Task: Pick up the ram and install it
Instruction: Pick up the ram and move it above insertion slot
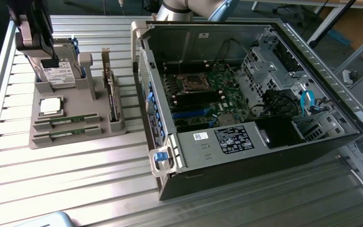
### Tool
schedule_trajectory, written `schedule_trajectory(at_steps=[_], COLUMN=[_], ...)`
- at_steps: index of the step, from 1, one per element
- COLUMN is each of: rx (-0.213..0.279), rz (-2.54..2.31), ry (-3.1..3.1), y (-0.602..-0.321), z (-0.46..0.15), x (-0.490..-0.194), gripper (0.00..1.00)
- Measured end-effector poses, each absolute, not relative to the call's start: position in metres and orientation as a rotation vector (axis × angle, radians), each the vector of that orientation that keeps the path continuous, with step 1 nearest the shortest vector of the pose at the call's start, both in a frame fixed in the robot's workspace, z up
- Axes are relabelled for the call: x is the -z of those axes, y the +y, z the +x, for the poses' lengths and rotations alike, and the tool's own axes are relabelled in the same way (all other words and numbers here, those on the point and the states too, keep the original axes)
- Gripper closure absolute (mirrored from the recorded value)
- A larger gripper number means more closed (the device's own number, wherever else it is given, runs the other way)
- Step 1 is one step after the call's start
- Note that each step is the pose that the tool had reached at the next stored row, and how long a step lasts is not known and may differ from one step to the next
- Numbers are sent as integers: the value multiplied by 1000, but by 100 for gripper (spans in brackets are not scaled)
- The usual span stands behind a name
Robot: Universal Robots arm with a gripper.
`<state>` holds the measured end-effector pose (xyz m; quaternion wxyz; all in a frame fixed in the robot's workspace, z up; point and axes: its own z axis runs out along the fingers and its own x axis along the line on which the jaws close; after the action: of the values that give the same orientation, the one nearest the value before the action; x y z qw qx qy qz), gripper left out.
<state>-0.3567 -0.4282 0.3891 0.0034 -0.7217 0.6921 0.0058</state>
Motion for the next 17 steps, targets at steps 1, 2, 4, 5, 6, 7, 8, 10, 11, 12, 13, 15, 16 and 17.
schedule_trajectory(at_steps=[1,2,4,5,6,7,8,10,11,12,13,15,16,17], rx=[-18,-25,-26,-26,-26,-26,-26,-27,-27,-26,-26,-26,-27,-27], rz=[-2262,-2257,-2253,-2251,-2250,-2249,-2249,-2249,-2249,-2249,-2249,-2249,-2249,-2249], ry=[2170,2169,2172,2174,2176,2177,2177,2177,2177,2177,2177,2177,2177,2177], y=[-429,-430,-432,-432,-433,-433,-433,-433,-433,-433,-434,-435,-435,-436], z=[-357,-357,-357,-357,-357,-357,-357,-357,-357,-357,-357,-357,-357,-357], x=[-389,-388,-386,-386,-385,-385,-385,-385,-385,-385,-385,-384,-383,-382], gripper=[89,89,89,89,89,89,89,89,89,89,89,89,89,89])
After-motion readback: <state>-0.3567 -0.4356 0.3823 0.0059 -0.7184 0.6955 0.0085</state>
